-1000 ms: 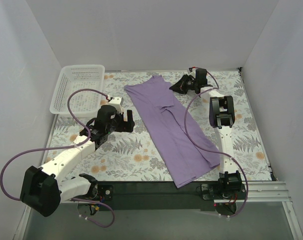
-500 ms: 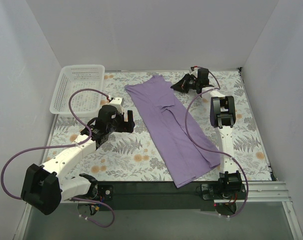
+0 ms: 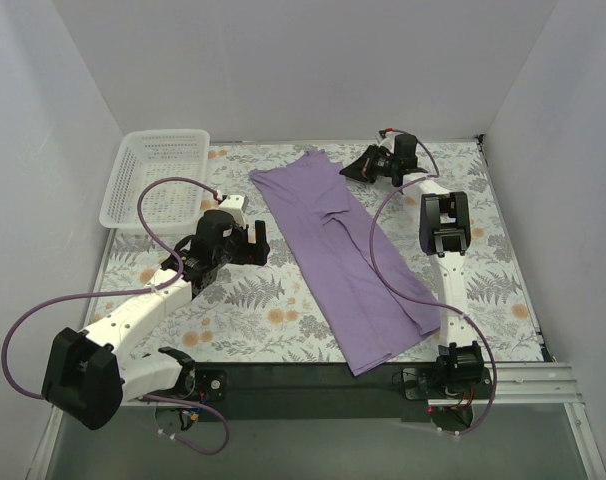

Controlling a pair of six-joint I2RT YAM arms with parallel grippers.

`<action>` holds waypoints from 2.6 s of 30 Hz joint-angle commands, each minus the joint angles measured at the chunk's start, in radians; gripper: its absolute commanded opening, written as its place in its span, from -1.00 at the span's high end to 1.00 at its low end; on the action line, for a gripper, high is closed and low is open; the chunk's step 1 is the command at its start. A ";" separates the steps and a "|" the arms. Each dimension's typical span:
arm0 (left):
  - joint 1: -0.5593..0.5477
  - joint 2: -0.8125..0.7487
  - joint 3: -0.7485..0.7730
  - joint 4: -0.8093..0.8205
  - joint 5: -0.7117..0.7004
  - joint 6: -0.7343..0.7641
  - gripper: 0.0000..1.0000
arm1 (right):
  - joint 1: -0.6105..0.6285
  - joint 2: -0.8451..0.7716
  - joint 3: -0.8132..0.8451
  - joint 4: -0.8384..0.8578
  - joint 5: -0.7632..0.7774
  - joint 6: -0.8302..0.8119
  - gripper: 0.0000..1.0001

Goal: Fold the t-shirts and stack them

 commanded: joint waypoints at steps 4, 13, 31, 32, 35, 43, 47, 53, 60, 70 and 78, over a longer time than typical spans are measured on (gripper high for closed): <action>0.004 -0.017 -0.007 0.015 -0.002 0.004 -0.73 | 0.019 -0.035 0.030 0.046 -0.030 -0.053 0.92; 0.004 -0.026 -0.008 0.017 0.004 0.003 -0.73 | 0.053 -0.074 0.024 -0.015 -0.024 -0.165 0.94; 0.004 -0.037 -0.007 0.017 0.013 0.001 -0.73 | 0.117 -0.170 0.039 -0.273 0.125 -0.513 0.87; 0.004 -0.036 -0.007 0.015 0.015 0.001 -0.73 | 0.120 -0.175 0.039 -0.287 0.132 -0.527 0.87; 0.004 -0.037 -0.005 0.015 0.016 0.003 -0.73 | 0.134 -0.192 0.038 -0.314 0.160 -0.571 0.85; 0.004 -0.042 -0.007 0.015 0.018 0.000 -0.73 | 0.182 -0.230 0.018 -0.386 0.257 -0.711 0.60; 0.004 -0.043 -0.007 0.015 0.018 0.000 -0.73 | 0.205 -0.251 -0.001 -0.413 0.291 -0.765 0.48; 0.004 -0.045 -0.005 0.015 0.019 0.000 -0.73 | 0.216 -0.285 -0.007 -0.443 0.303 -0.814 0.33; 0.004 -0.068 -0.005 0.015 0.021 -0.004 -0.79 | 0.171 -0.458 -0.076 -0.543 0.070 -1.100 -0.40; 0.004 -0.039 -0.010 0.043 0.299 0.025 -0.90 | 0.059 -0.780 -0.448 -0.822 -0.132 -1.513 -0.23; -0.265 -0.051 -0.069 0.161 0.398 0.142 -0.80 | -0.011 -1.431 -1.118 -0.911 -0.021 -2.174 -0.55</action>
